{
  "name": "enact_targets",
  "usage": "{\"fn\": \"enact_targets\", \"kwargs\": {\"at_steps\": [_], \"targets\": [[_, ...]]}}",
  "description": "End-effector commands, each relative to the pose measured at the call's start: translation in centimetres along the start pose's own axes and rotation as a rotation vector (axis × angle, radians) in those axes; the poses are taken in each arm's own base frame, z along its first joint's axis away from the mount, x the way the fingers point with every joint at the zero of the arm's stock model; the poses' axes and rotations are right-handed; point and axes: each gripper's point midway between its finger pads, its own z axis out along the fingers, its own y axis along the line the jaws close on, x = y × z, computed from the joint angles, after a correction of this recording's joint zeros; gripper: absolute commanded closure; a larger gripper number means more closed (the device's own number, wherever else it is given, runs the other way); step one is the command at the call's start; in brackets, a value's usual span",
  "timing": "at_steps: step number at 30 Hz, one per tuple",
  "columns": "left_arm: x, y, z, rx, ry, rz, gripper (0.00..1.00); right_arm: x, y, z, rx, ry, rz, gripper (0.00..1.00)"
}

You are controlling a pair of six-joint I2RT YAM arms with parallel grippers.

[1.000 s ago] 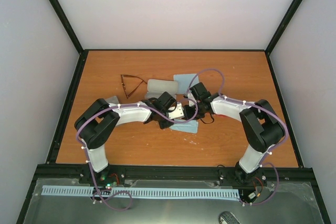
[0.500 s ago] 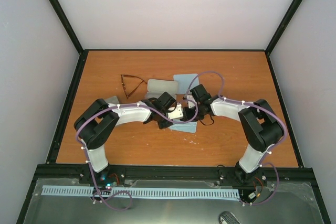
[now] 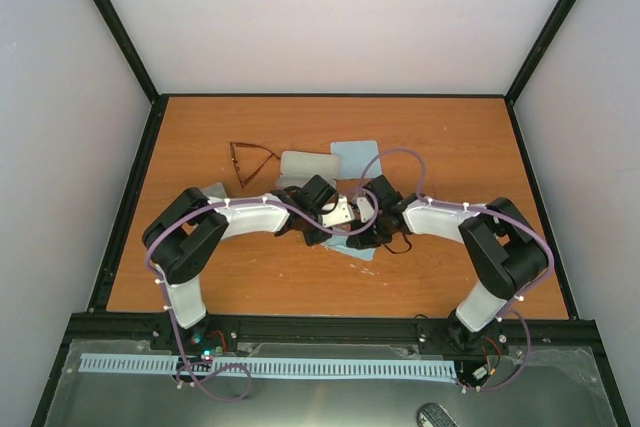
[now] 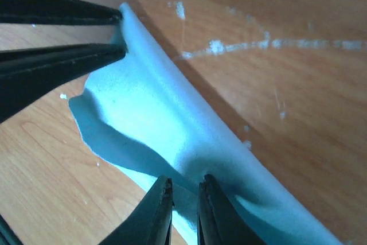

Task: Organize the sunglasses
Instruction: Fold the glasses cleaning cloth at the center of the board.

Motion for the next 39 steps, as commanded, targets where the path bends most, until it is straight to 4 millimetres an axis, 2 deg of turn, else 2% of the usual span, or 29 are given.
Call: {"fn": "enact_targets", "kwargs": {"at_steps": [1, 6, 10, 13, 16, 19, 22, 25, 39], "targets": [[-3.0, -0.2, 0.3, 0.025, -0.099, -0.033, 0.89, 5.1, -0.9, -0.1, 0.062, 0.146, 0.01, 0.86], [-2.9, -0.2, 0.5, 0.027, -0.096, -0.034, 0.89, 5.8, -0.5, -2.0, 0.072, 0.128, 0.015, 0.85], [-3.0, -0.2, 0.4, 0.031, -0.099, -0.034, 0.89, 5.4, 0.0, -3.4, 0.072, 0.071, 0.025, 0.82], [-2.9, -0.2, 0.5, 0.032, -0.097, -0.036, 0.89, 4.8, 0.4, -4.6, 0.075, 0.022, 0.028, 0.76], [-3.1, -0.2, 0.3, 0.028, -0.101, -0.037, 0.89, 3.8, -0.2, -6.2, 0.141, -0.054, 0.04, 0.65], [-3.3, 0.1, -0.1, 0.017, -0.114, -0.04, 0.86, 3.3, -2.2, -7.2, 0.242, -0.113, 0.084, 0.61], [-3.7, 0.1, -0.6, 0.011, -0.133, -0.042, 0.83, 3.5, -4.3, -7.0, 0.3, -0.103, 0.137, 0.59], [-3.7, 0.2, -0.8, 0.009, -0.133, -0.043, 0.83, 3.8, -5.3, -6.3, 0.334, -0.072, 0.148, 0.59], [-3.5, 0.1, -0.9, 0.008, -0.135, -0.042, 0.84, 3.6, -6.3, -3.2, 0.324, -0.024, 0.162, 0.58]]}}
